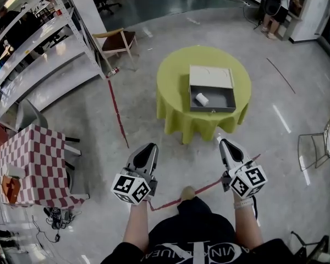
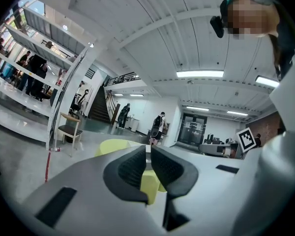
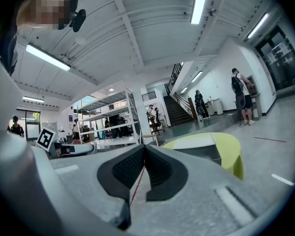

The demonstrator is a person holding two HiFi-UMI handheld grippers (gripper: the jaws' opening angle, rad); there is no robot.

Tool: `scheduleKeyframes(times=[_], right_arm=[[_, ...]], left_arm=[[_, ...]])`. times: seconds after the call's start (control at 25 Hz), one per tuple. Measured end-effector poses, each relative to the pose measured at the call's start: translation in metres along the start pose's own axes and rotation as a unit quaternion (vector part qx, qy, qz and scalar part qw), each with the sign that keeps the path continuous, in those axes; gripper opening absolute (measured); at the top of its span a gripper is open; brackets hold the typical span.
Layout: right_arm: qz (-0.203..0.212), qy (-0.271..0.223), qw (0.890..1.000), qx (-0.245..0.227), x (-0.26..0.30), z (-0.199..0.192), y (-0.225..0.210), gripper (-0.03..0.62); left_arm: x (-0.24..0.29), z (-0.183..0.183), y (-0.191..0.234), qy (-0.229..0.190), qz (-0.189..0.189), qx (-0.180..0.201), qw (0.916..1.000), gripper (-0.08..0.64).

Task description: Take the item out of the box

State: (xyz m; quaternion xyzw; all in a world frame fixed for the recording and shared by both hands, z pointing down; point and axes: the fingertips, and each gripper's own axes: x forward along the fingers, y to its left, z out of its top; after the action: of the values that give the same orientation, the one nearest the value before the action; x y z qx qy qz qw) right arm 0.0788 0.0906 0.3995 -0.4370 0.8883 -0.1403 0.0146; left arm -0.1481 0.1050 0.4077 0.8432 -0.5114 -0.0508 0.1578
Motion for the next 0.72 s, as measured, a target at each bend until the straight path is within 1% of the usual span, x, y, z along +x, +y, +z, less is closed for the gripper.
scheduleKeyframes(times=[0.28,0.48,0.6,0.72], right_arm=[[0.006,0.003,1.000,0.009,0.026,-0.001,-0.026,0.006],[0.003,-0.001,1.000,0.006,0.032,0.006,-0.047,0.006],[-0.006,0.002,1.000,0.013,0.030,0.005,-0.056,0.006],[-0.015,0.000,1.000,0.026,0.031,0.004,-0.067,0.006]], left_arm=[[0.037,0.003,0.009,0.006,0.001,0.005,1.0000,0.032],[0.063,0.005,0.005,0.003,-0.010,0.008,0.9999,0.033],[0.073,0.002,-0.002,0.011,-0.020,0.008,0.9997,0.032],[0.080,-0.001,-0.004,0.022,-0.026,0.016,0.9993,0.032]])
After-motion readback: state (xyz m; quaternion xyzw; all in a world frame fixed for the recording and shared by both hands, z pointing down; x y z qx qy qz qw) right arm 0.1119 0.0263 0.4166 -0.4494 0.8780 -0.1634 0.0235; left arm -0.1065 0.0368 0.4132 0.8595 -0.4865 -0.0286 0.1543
